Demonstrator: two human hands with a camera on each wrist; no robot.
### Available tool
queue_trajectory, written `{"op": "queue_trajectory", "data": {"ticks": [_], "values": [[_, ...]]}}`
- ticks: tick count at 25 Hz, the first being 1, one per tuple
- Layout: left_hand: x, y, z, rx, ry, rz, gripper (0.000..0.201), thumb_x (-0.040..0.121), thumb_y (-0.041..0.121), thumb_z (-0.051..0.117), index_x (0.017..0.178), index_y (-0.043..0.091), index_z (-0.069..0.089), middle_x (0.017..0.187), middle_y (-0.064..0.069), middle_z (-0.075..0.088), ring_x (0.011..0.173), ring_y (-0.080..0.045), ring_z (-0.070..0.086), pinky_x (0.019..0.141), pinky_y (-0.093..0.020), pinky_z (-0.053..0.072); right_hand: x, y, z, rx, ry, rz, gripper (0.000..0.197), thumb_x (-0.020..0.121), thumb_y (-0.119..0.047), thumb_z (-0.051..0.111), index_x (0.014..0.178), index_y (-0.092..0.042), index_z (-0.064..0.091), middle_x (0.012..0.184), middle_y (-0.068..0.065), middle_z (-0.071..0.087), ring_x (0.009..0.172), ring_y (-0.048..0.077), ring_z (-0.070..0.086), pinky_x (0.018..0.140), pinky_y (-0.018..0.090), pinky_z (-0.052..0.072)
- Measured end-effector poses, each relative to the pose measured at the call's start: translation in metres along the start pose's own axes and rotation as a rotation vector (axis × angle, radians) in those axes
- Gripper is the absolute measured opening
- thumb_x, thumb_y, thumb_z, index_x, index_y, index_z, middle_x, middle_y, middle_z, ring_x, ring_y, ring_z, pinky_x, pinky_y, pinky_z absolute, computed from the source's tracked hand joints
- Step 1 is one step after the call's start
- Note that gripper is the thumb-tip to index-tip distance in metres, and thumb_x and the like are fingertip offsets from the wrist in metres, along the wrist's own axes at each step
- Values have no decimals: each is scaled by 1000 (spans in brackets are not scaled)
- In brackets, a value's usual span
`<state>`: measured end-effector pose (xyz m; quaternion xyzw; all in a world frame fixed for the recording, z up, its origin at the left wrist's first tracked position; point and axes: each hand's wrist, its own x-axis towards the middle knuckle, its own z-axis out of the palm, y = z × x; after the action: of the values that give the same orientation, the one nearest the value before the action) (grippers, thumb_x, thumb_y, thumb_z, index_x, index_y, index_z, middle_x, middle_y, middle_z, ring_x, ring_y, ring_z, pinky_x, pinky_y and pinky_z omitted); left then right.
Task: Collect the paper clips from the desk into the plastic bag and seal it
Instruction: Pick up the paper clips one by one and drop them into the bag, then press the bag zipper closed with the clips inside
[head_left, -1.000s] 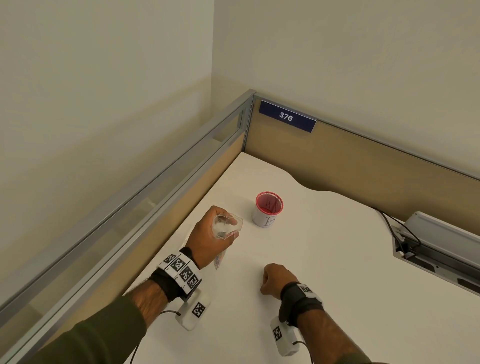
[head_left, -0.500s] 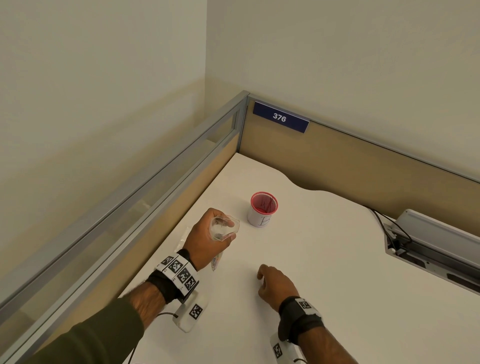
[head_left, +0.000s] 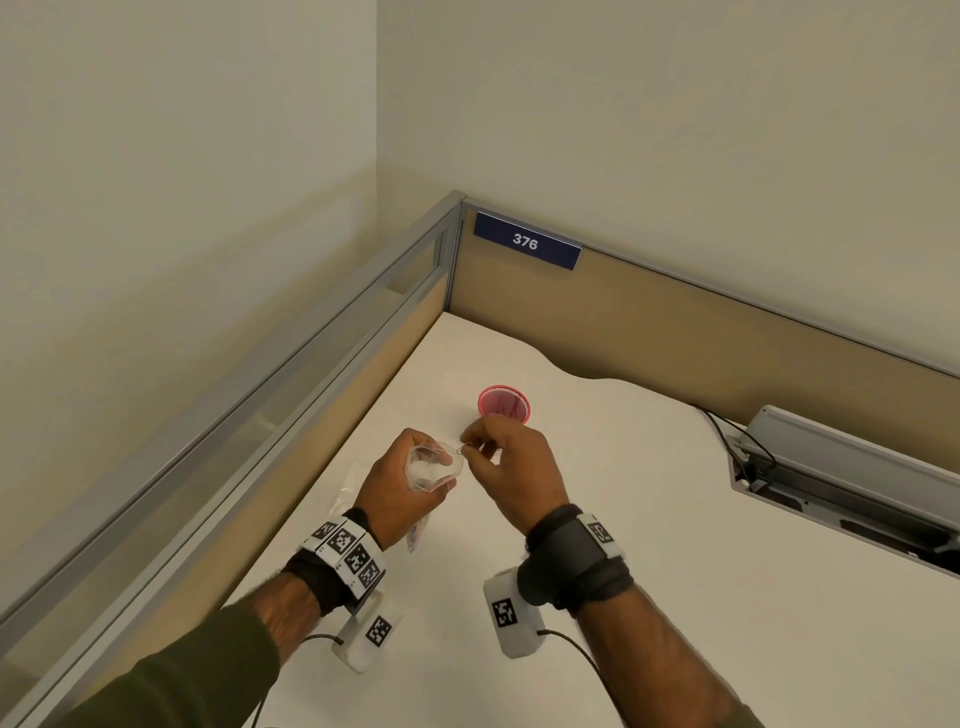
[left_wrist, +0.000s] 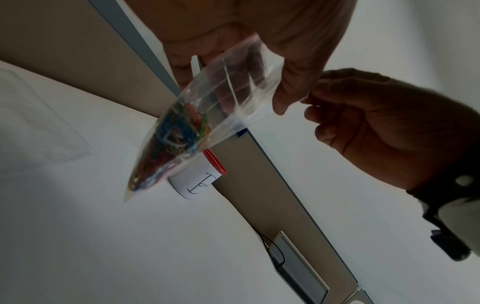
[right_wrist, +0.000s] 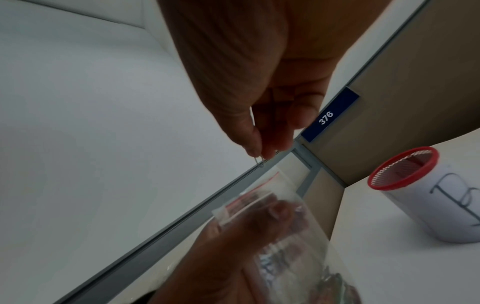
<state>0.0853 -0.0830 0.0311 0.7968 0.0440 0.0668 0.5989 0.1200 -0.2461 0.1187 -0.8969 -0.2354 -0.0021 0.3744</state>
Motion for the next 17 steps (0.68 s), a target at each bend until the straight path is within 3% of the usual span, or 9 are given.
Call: {"op": "queue_trajectory", "data": {"ticks": [3, 6, 10, 12, 17], "values": [[0, 4, -1, 10, -20, 6, 42, 83, 17, 81, 113, 22, 51, 107, 13, 64, 104, -4, 63, 85, -14, 48, 0, -12, 8, -11, -16, -3, 13, 91, -23, 58, 101, -22, 66, 96, -7, 66, 83, 7, 58, 79, 22, 52], [-2, 3, -3, -14, -36, 28, 42, 83, 19, 81, 113, 21, 52, 110, 8, 68, 105, -6, 66, 86, -14, 49, -5, -13, 7, -41, 48, 42, 15, 92, -21, 58, 104, -21, 66, 101, -5, 66, 85, 8, 57, 82, 21, 50], [-8, 7, 0, -6, -93, 59, 40, 84, 18, 80, 113, 21, 52, 110, 8, 66, 105, -1, 64, 81, -7, 50, -12, -7, 1, -88, -31, 134, 25, 87, -36, 65, 110, -26, 63, 100, -8, 63, 82, 6, 57, 77, 21, 51], [-12, 11, 6, 31, -125, 70, 40, 85, 18, 79, 112, 23, 50, 109, 7, 64, 106, -7, 64, 80, -8, 48, -15, -6, 4, -110, -59, 155, 25, 86, -40, 65, 108, -27, 63, 95, -9, 62, 80, 7, 57, 76, 23, 52], [-20, 18, 27, 81, -104, 48, 46, 83, 23, 81, 114, 28, 47, 109, 8, 61, 104, -12, 62, 91, -24, 49, -20, 0, 2, -140, -50, 155, 7, 88, -29, 61, 92, -24, 63, 84, -6, 65, 76, 12, 59, 76, 29, 55]]}}
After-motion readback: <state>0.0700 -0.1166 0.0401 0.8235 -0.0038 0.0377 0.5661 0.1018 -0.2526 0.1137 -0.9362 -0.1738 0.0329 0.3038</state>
